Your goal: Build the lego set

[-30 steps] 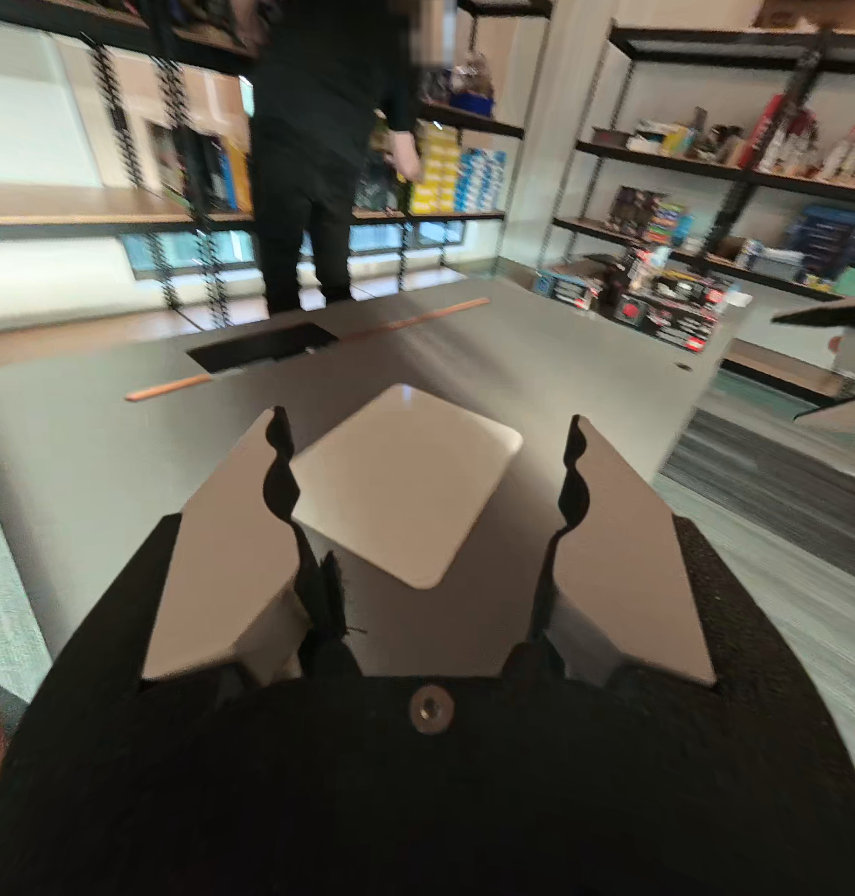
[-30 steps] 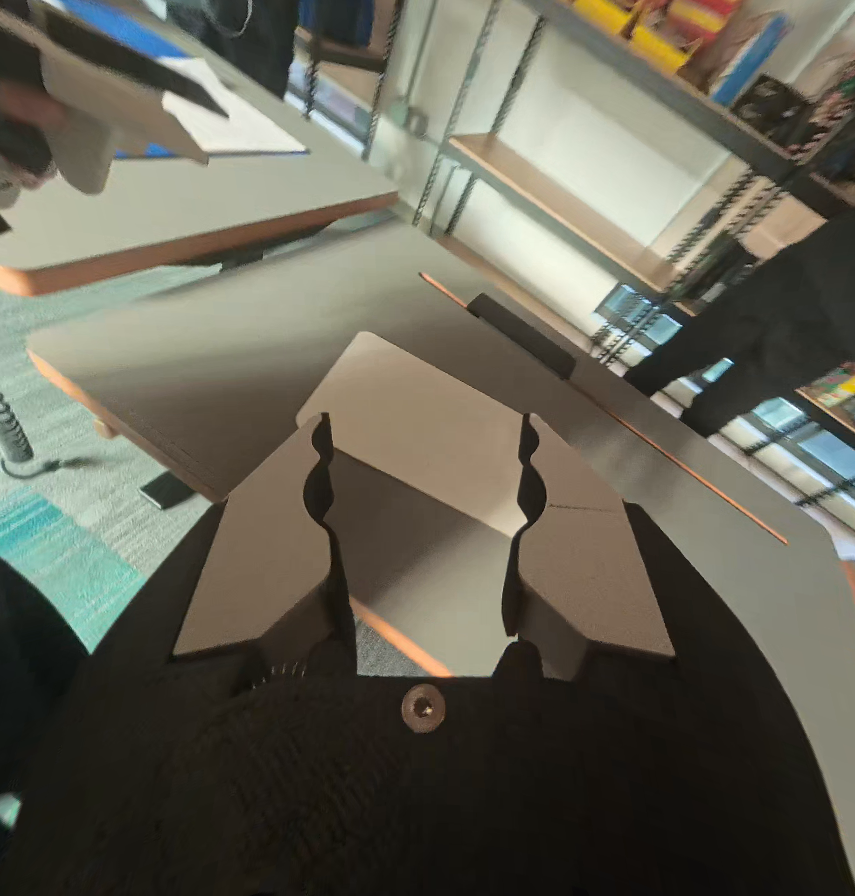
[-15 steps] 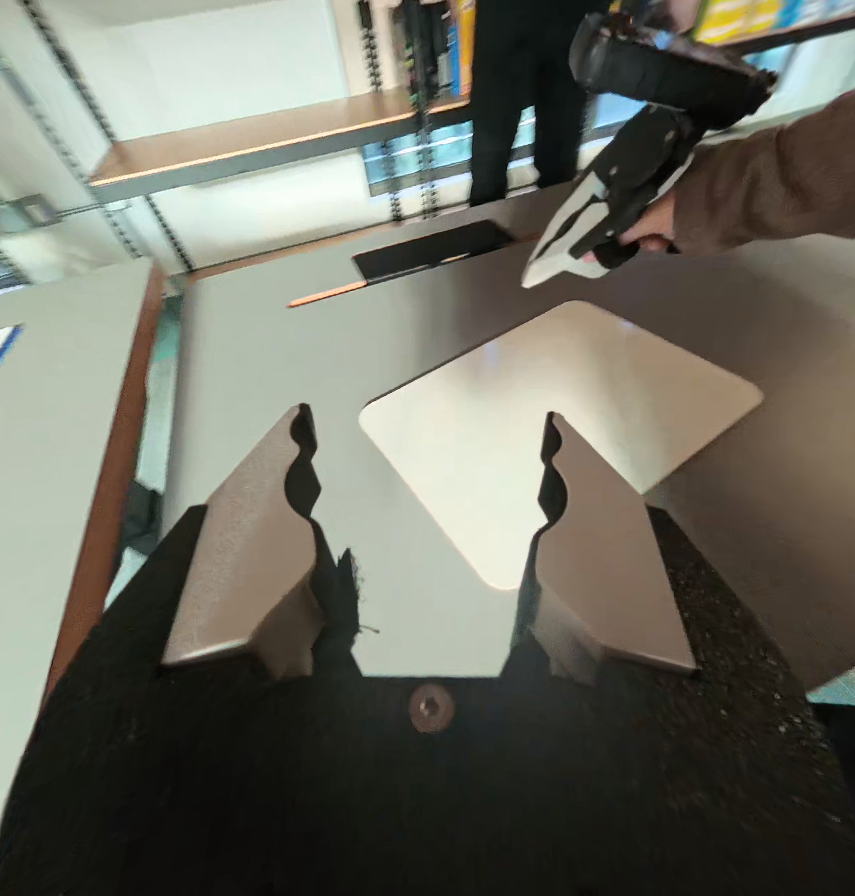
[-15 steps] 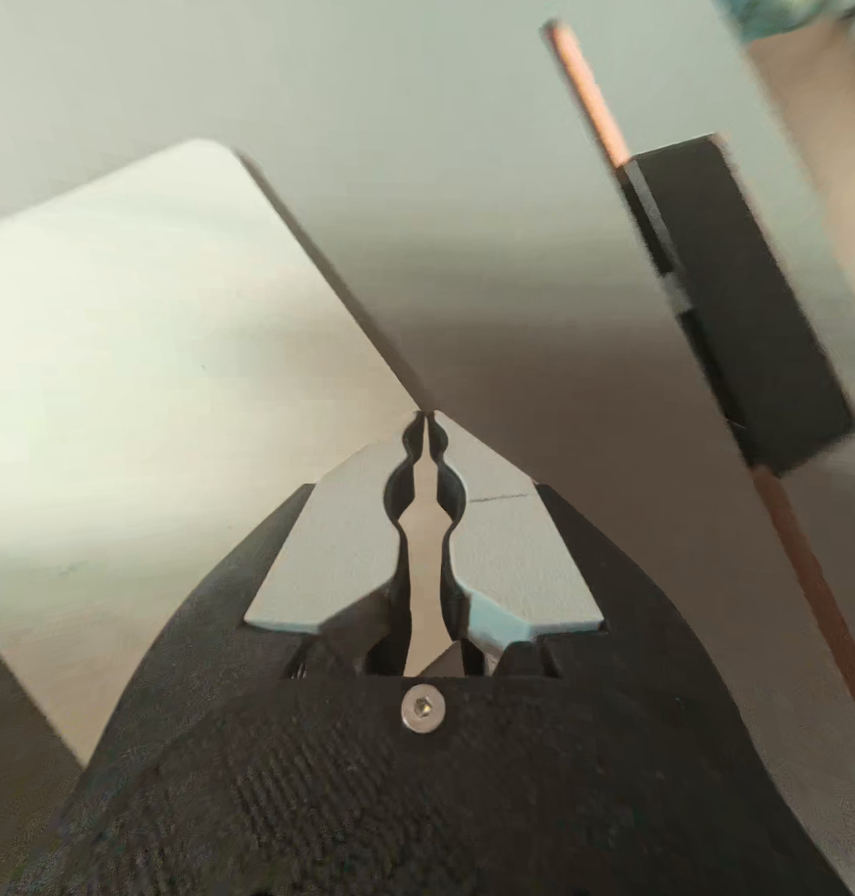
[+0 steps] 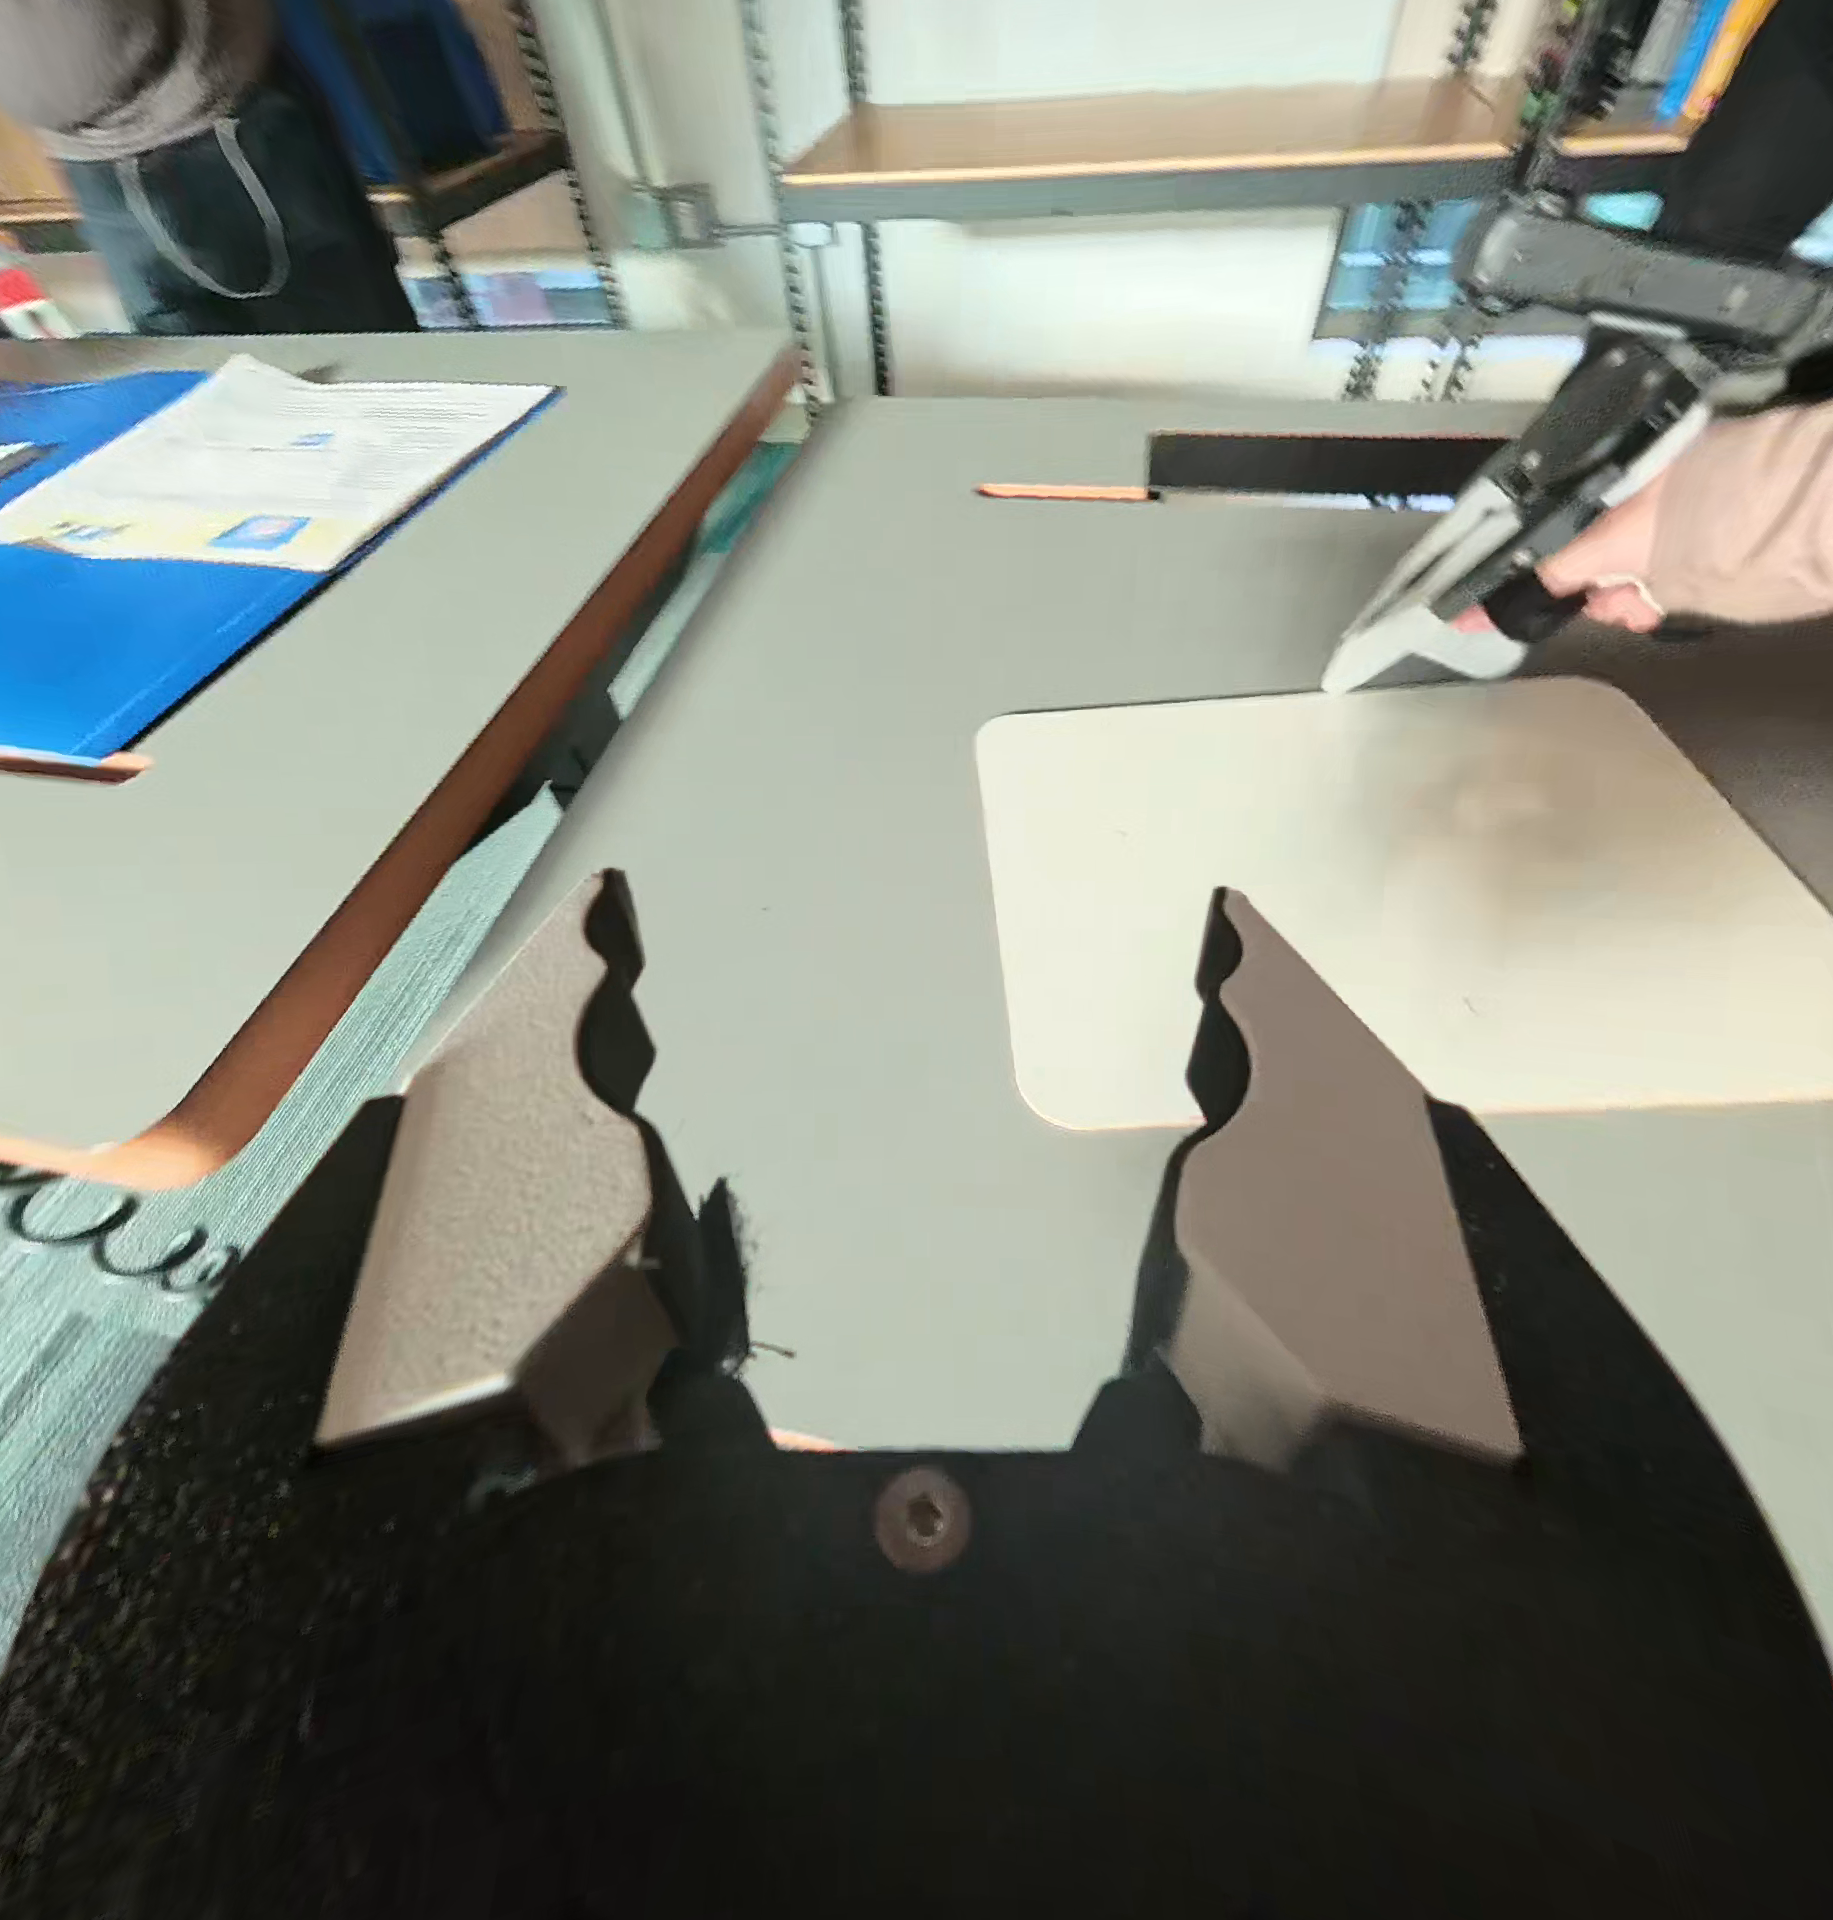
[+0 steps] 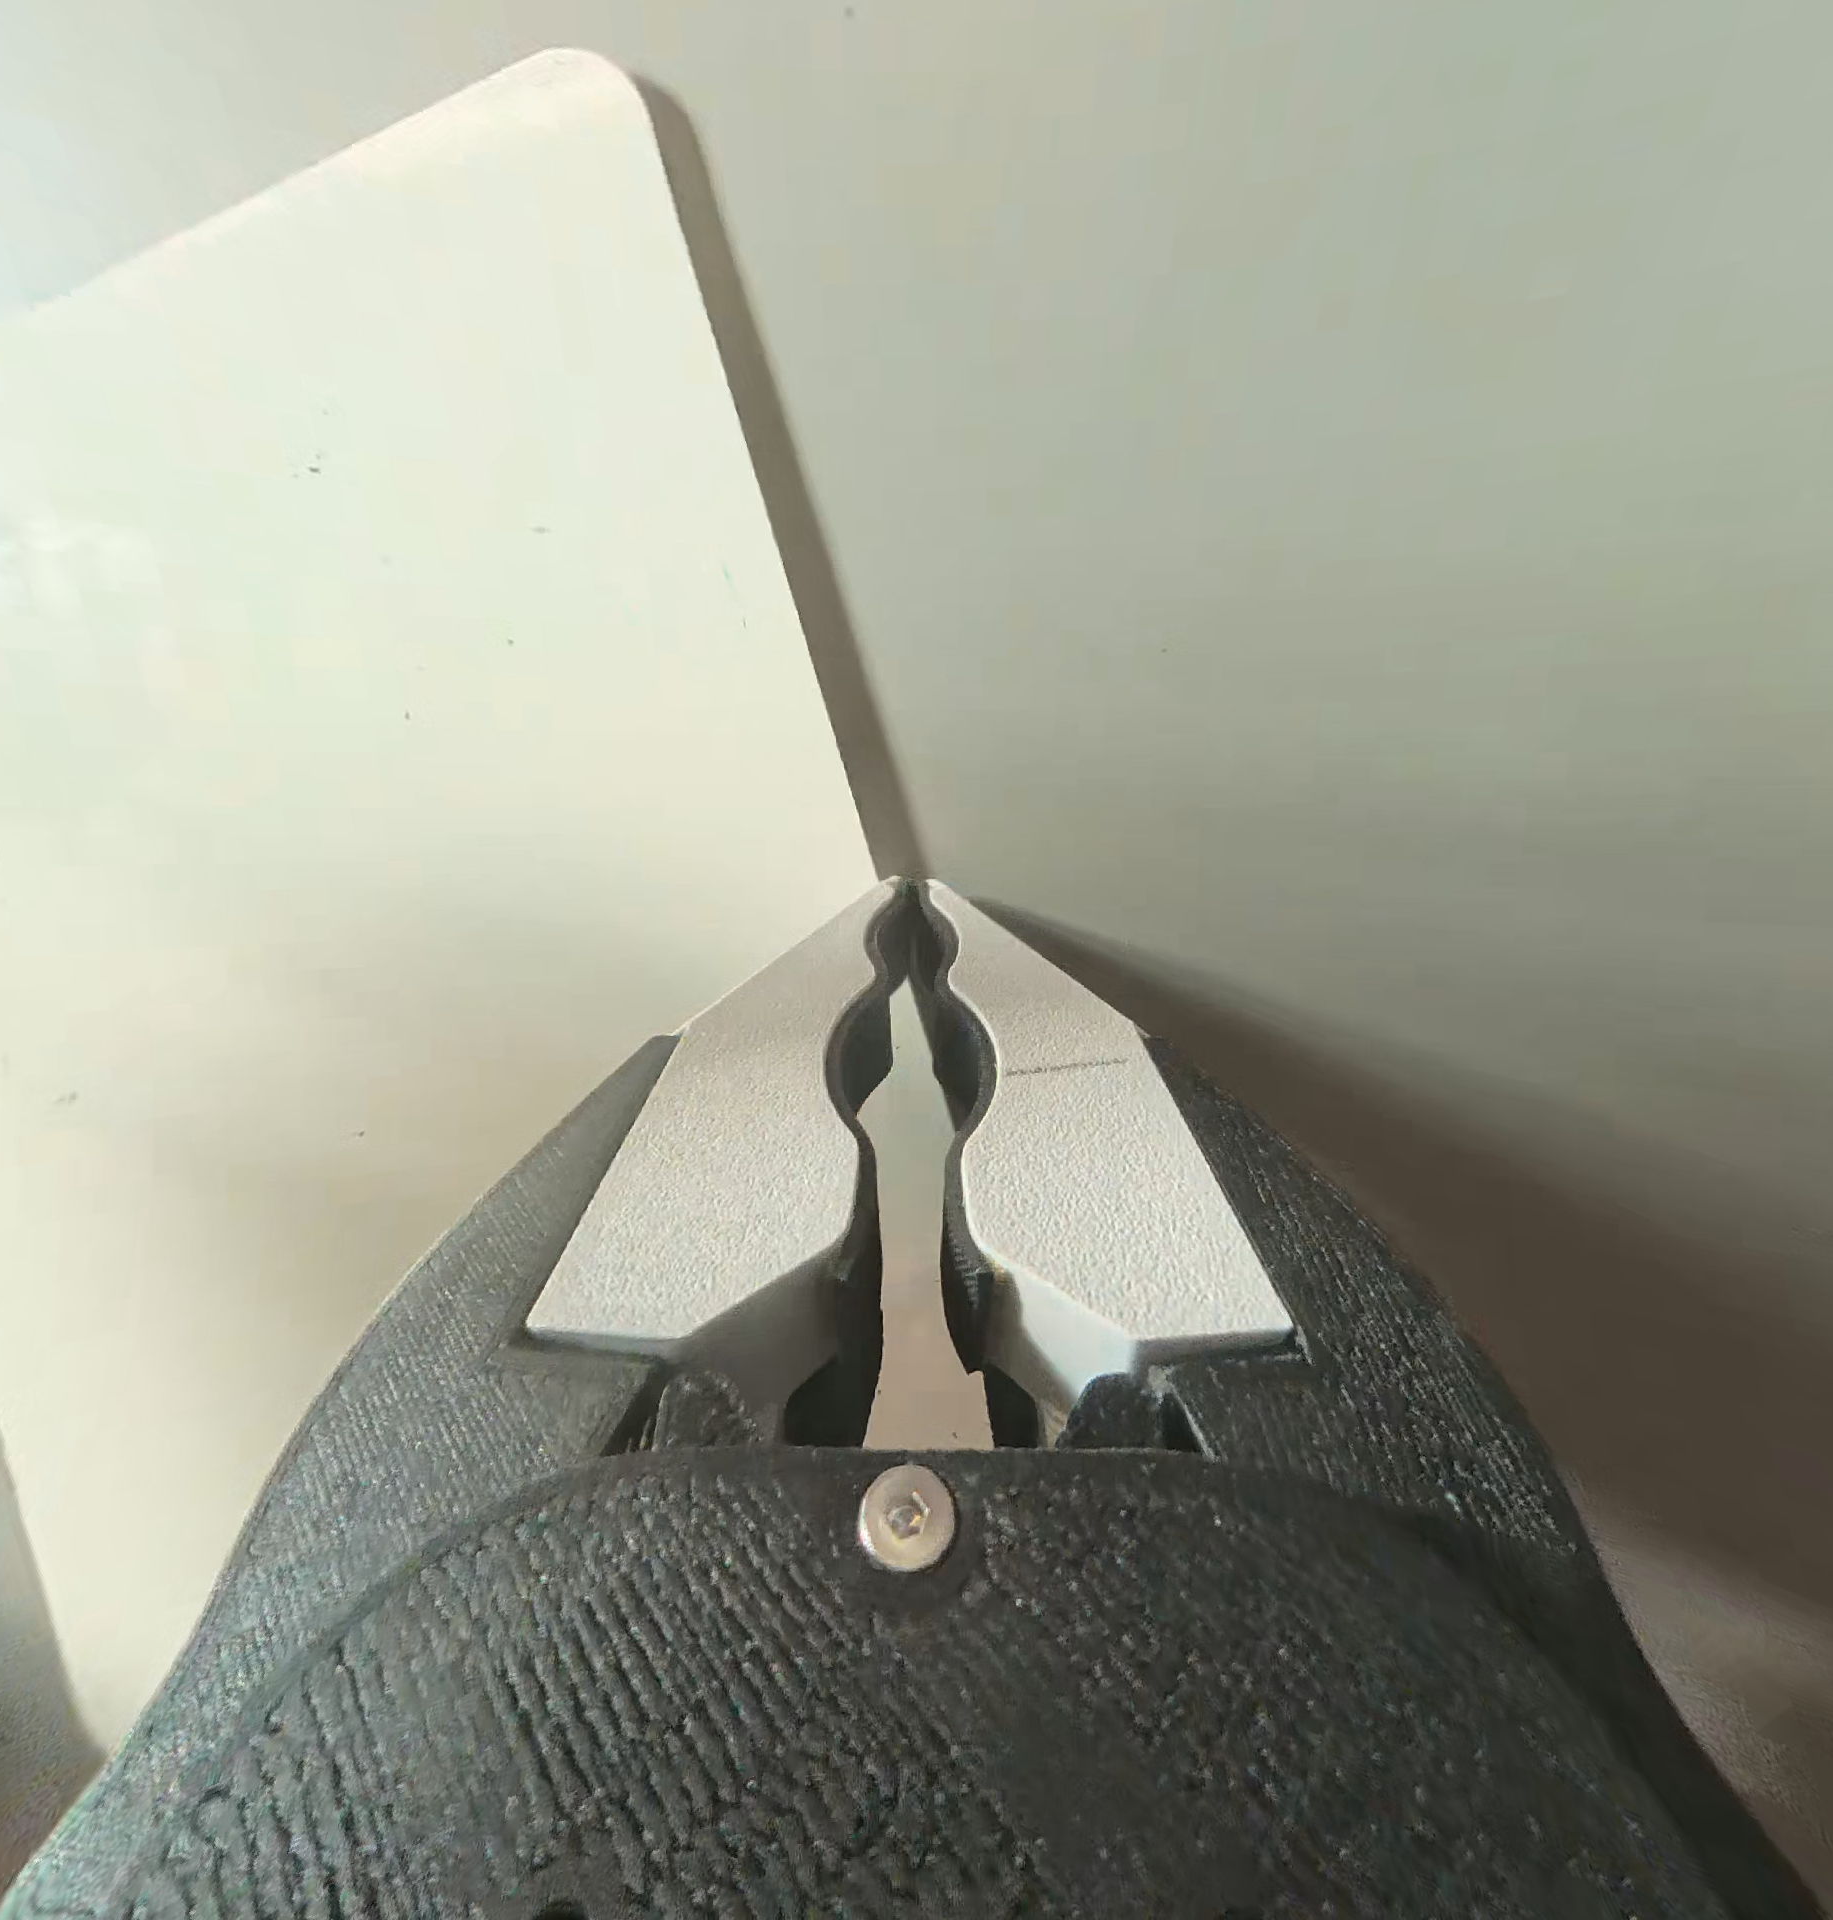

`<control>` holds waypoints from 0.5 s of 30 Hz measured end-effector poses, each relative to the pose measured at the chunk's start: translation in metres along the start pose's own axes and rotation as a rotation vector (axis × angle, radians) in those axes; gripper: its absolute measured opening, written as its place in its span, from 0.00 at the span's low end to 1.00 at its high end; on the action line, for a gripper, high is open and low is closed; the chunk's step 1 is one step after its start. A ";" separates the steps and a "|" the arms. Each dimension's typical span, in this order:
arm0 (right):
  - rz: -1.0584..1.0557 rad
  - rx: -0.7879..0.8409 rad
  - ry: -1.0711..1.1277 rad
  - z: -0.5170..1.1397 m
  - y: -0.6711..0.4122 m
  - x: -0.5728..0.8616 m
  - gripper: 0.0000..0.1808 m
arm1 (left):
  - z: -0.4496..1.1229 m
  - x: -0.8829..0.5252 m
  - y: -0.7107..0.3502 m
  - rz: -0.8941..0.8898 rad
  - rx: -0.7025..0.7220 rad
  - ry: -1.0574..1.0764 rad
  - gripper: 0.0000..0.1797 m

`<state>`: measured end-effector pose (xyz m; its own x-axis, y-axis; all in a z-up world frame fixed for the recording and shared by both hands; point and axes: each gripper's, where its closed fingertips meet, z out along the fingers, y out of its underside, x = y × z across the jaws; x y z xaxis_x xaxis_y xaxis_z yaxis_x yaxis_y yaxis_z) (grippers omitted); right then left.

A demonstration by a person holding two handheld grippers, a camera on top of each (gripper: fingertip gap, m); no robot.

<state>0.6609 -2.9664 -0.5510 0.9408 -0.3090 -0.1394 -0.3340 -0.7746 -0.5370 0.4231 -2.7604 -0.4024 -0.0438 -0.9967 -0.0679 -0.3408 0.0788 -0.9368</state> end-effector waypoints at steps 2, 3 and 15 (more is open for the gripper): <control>-0.007 -0.021 -0.064 0.000 0.004 -0.010 0.00 | -0.013 -0.008 0.007 -0.076 0.005 -0.058 0.60; -0.009 -0.024 -0.094 0.000 0.005 -0.017 0.00 | -0.019 -0.009 0.014 -0.120 -0.009 -0.069 0.61; -0.146 -0.011 -0.193 0.005 0.025 -0.135 0.00 | -0.065 0.073 0.170 -0.966 -0.164 0.063 0.70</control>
<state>0.5263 -2.9410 -0.5498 0.9724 -0.0835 -0.2178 -0.1936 -0.8098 -0.5538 0.3007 -2.8189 -0.5442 0.2739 -0.6314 0.7255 -0.3828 -0.7636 -0.5200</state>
